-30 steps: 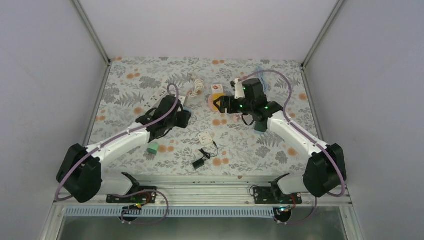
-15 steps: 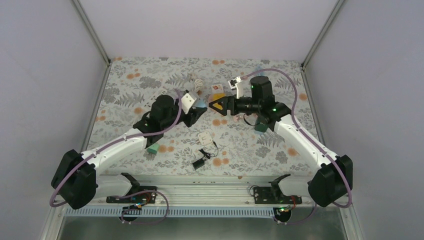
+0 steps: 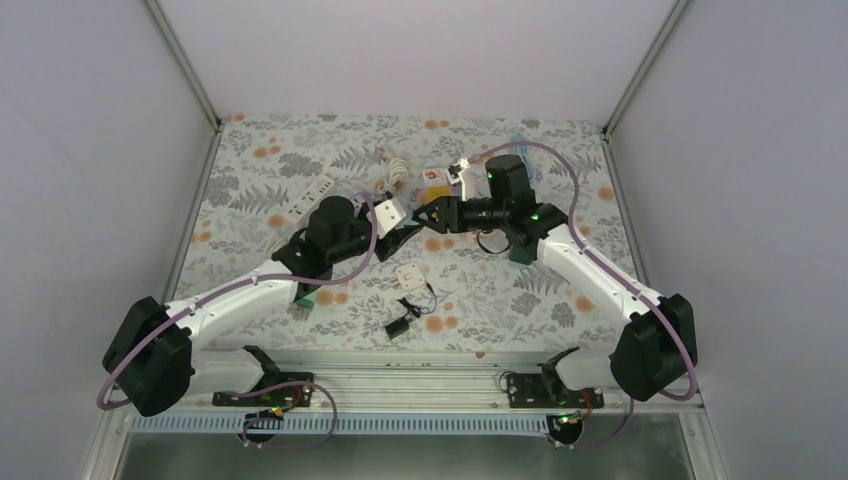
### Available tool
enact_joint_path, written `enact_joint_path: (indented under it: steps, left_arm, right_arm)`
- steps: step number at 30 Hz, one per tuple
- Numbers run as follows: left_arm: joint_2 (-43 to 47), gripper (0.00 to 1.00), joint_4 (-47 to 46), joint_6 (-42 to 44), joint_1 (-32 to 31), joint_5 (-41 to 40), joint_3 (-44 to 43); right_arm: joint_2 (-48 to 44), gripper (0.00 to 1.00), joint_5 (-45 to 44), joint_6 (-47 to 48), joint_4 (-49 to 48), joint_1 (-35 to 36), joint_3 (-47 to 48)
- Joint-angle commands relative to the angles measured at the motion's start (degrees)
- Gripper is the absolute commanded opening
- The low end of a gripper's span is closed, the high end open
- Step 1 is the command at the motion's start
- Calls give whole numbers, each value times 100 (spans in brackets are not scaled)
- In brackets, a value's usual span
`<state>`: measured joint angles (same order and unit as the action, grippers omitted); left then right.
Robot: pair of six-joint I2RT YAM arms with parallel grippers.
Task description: Insert the plug
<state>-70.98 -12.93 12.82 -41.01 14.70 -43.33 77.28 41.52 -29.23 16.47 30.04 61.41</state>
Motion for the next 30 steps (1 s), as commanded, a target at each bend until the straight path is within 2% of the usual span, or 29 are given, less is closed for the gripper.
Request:
enact_joint_path:
  steps: [1,5,8,10,11,13,14,15,19,24,30]
  left_arm:
    - [40,43,-358,99,-45,113,122]
    - [65,43,-392,90,-61,111,165]
    - [99,44,-376,67,-80,148,152]
    - [113,47,-318,-3,-82,129,109]
    - [112,53,-292,-92,-82,51,94]
    - [135,71,-272,-362,-82,-192,69]
    - [163,87,-306,-669,-82,-530,70]
    - [183,98,-299,-976,-76,-720,47]
    - [463,100,-439,-2181,-73,-848,73]
    - [1388,100,-1751,-3569,-61,-653,863]
    - [1955,98,-2330,-4371,-3,52,1054]
  right_arm:
    - [101,50,156,-115,-69,62,136]
    - [224,44,209,-201,-73,101,162]
    - [296,28,241,-246,-96,132,229]
    - [247,25,221,-330,-230,133,196]
    - [192,23,178,-369,-303,135,170]
    - [62,20,35,-435,-463,131,117]
    - [-13,19,-46,-454,-572,129,83]
    - [-109,19,-123,-516,-707,104,0]
    - [-530,19,-320,-714,-1435,-82,-278]
    - [-915,19,-338,-990,-2252,-262,-500]
    - [-1033,21,141,-1257,-3172,-56,-667]
